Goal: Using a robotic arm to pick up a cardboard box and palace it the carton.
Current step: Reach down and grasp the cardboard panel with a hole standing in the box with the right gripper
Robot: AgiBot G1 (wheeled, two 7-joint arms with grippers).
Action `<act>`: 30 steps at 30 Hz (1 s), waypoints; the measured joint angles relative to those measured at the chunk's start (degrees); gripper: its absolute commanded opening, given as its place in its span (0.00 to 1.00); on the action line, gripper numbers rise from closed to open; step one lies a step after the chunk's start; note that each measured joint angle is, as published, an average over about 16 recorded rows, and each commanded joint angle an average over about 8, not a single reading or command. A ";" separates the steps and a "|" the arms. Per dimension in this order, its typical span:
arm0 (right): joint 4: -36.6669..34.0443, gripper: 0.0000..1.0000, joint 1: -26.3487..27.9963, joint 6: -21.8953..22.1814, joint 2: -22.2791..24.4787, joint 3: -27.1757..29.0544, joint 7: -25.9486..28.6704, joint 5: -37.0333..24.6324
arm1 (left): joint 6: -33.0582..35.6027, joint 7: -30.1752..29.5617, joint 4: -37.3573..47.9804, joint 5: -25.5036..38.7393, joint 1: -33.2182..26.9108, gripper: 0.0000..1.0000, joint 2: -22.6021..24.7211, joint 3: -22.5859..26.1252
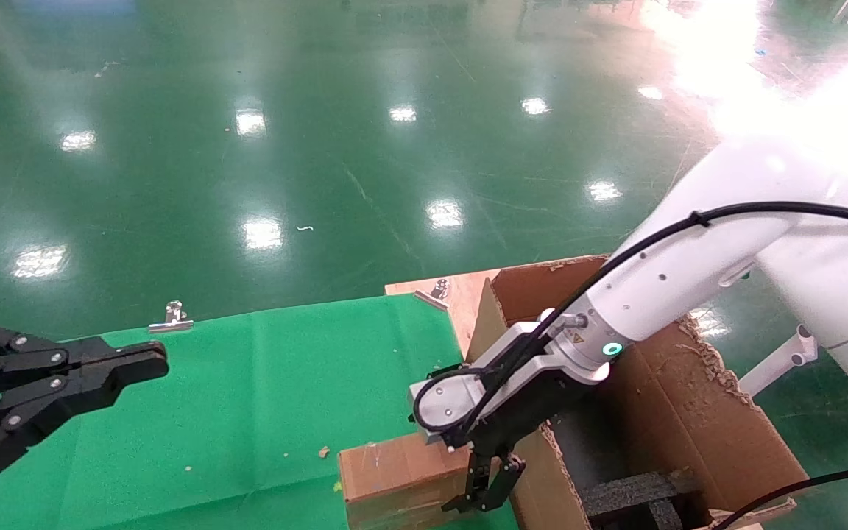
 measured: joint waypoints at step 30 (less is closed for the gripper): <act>-0.96 0.00 1.69 0.19 -1.45 -3.20 -1.04 -0.15 | -0.02 0.01 0.02 -0.02 0.01 1.00 -0.01 0.00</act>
